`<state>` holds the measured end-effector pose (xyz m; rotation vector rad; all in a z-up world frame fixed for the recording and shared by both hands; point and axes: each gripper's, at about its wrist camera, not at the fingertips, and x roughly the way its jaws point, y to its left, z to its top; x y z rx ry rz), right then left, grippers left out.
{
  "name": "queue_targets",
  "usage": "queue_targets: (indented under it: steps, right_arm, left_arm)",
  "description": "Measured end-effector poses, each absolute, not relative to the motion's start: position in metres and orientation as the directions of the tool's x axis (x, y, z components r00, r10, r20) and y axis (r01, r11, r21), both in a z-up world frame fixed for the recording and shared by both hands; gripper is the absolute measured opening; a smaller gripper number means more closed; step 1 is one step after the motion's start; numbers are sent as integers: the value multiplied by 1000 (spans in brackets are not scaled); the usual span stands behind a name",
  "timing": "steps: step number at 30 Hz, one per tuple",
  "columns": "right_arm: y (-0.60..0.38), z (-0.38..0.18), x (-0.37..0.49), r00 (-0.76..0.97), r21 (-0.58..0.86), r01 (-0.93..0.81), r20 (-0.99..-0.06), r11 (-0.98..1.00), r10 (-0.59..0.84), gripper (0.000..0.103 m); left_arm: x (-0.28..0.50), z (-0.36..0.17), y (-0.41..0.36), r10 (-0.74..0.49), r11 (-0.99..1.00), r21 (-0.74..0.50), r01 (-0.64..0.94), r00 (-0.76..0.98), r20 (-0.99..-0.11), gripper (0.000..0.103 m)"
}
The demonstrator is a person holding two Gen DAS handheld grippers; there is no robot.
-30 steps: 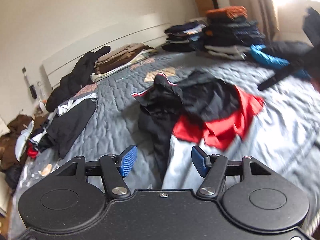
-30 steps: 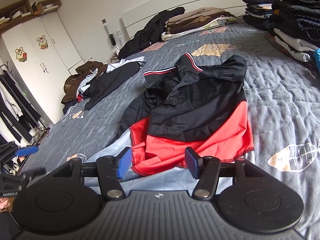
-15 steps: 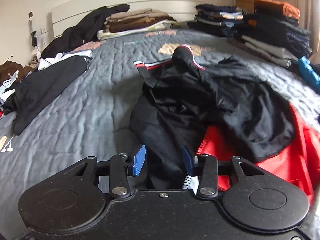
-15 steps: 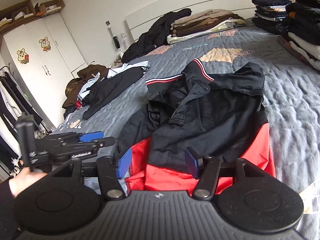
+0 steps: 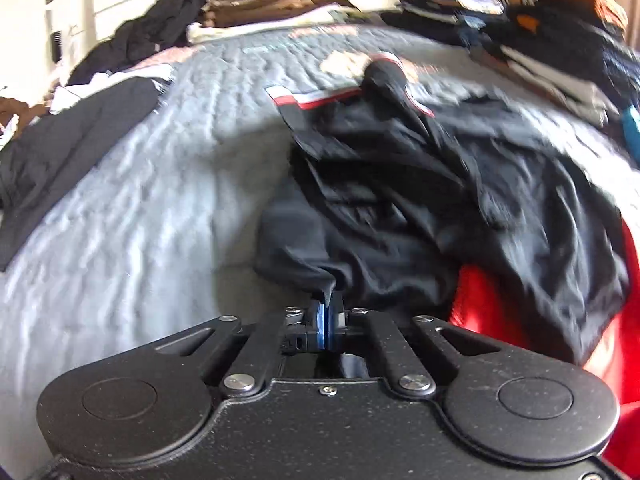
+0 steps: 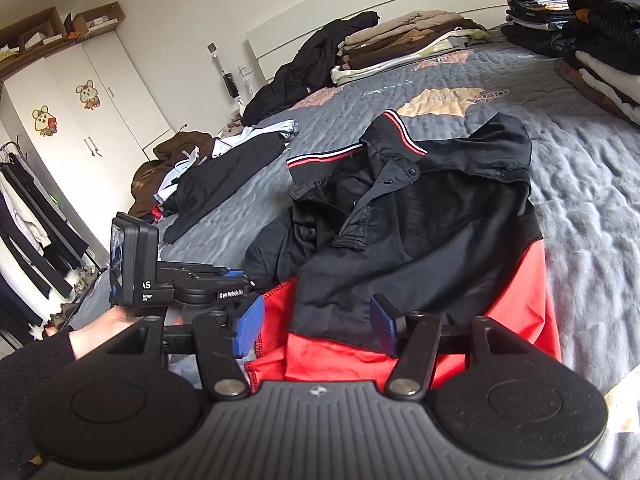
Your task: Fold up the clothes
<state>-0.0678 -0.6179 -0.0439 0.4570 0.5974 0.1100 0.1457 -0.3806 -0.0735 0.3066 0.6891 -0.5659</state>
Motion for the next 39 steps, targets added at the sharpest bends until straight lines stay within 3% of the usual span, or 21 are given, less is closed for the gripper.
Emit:
queue_targets:
  steps: [7,15,16,19,22,25,28,31,33,34,35,39]
  right_arm:
    - [-621,-44,-66,827,469,34,-509,882,239,58]
    - [-626,-47,-66,825,473,46,-515,880,234,58]
    - [-626,-47,-66,824,473,48,-516,880,233,58]
    - [-628,-47,-67,824,474,51,-517,879,231,58]
    - [-628,-47,-67,824,474,53,-519,879,230,58]
    - [-627,-46,-68,822,470,52,-521,881,229,58]
    - [-627,-45,-68,823,466,46,-519,883,231,58]
    - [-626,-44,-68,823,463,40,-517,886,233,58]
    - [-627,-44,-69,824,462,40,-517,886,233,58]
    - [-628,-44,-68,824,465,44,-517,884,230,58]
    - [-630,-45,-68,825,468,51,-518,882,227,58]
    - [-636,-48,-66,823,478,65,-522,876,224,58]
  left_arm:
    - [172,-28,-354,-382,855,69,514,713,-588,2]
    - [153,-32,-340,-313,869,127,478,732,-606,10]
    - [150,-32,-339,-304,871,135,473,734,-608,17]
    - [133,-34,-341,-314,841,179,510,731,-605,58]
    - [108,-46,-367,-346,735,279,618,695,-630,61]
    - [113,-74,-394,-296,673,346,654,667,-684,61]
    - [131,-100,-407,-232,678,351,645,642,-730,61]
    - [147,-106,-407,-273,716,242,654,582,-766,57]
    - [155,-108,-407,-312,723,174,669,540,-782,31]
    - [157,-108,-406,-334,718,145,680,520,-786,11]
    - [157,-107,-406,-332,717,154,680,527,-782,3]
    - [157,-85,-393,-364,748,164,643,605,-708,2]
